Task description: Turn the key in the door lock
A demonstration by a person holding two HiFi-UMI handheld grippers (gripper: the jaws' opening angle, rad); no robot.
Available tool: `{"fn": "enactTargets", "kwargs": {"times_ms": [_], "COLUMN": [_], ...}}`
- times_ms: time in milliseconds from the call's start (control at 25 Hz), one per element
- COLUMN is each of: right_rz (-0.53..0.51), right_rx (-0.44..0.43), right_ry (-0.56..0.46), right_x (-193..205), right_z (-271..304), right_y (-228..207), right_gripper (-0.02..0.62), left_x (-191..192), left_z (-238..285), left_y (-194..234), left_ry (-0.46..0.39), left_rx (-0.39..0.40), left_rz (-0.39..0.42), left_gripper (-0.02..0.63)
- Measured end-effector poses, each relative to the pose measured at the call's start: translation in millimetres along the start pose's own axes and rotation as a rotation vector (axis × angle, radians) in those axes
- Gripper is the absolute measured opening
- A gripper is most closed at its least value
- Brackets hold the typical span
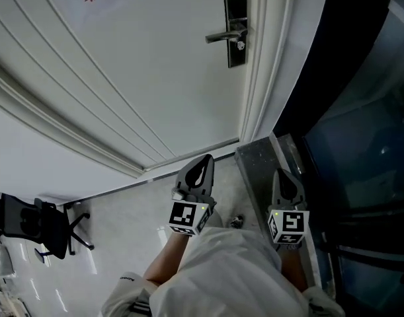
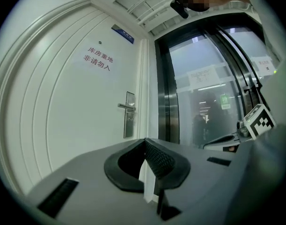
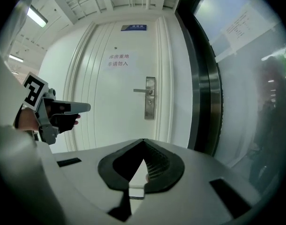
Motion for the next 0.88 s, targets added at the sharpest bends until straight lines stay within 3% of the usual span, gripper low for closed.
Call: {"fn": "enactTargets", "kwargs": {"times_ms": [200, 400, 680, 880], "right_rz": [-0.052, -0.141, -0.343, -0.588], "right_rx": [-0.051, -0.07, -0.063, -0.029], "right_ry": [0.001, -0.014, -0.047, -0.017], "right_x": [-4, -23, -67, -91], "right_z": [31, 76, 144, 200], "right_y": [-7, -12, -12, -10], "right_gripper": [0.002, 0.002, 0.002, 0.002], "left_x": [2, 0, -14, -17], "left_z": [20, 55, 121, 159], "left_y": [13, 35, 63, 80], "left_ry": [0.001, -0.027, -0.077, -0.079], "left_rx": [-0.072, -0.092, -0.083, -0.043], "left_rz": [-0.012, -0.021, -0.017, -0.015], "left_gripper": [0.009, 0.009, 0.009, 0.009]}}
Point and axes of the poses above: the fingertips, and each gripper's own axes: z forward along the fingers, y to its left, x out of its underside, the point moved 6 cm from there along -z, backward along the fingers, and after that the axes turned 2 degrees about -y, right-handed, at the moved point
